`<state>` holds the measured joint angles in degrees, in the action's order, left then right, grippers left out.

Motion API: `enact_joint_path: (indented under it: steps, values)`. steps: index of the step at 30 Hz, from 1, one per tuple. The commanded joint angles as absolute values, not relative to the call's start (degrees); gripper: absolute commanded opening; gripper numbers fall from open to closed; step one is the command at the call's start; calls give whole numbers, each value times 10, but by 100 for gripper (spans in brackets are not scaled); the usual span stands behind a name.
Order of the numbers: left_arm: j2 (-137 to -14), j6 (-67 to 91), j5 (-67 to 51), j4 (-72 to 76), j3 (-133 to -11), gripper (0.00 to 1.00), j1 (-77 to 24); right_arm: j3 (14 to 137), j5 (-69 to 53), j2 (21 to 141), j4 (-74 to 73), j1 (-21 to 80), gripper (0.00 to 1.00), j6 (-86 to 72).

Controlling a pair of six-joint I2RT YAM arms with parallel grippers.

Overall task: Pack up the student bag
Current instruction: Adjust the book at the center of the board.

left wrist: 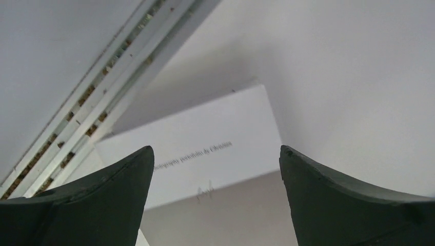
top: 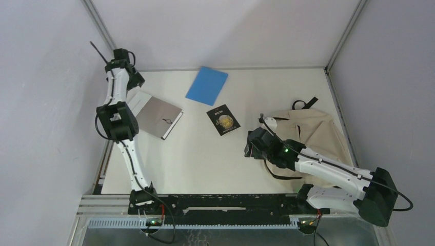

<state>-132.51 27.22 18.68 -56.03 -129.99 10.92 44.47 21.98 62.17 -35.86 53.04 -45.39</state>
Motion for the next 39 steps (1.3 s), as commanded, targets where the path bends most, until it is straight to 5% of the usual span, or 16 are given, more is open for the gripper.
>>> enact_joint_path:
  steps: [1,13,29,39]
  values:
    - [-1349,223,133,-526,-1349,96,140,458,227,632,-346,534,68,-453]
    - [-1438,250,21,-553,-1376,88,166,463,187,686,-308,515,68,-424]
    - [-1337,161,-109,-527,-1217,81,42,479,198,686,-303,538,68,-416]
    - [-1211,160,-55,-507,-1118,89,4,479,175,686,-273,547,69,-401]
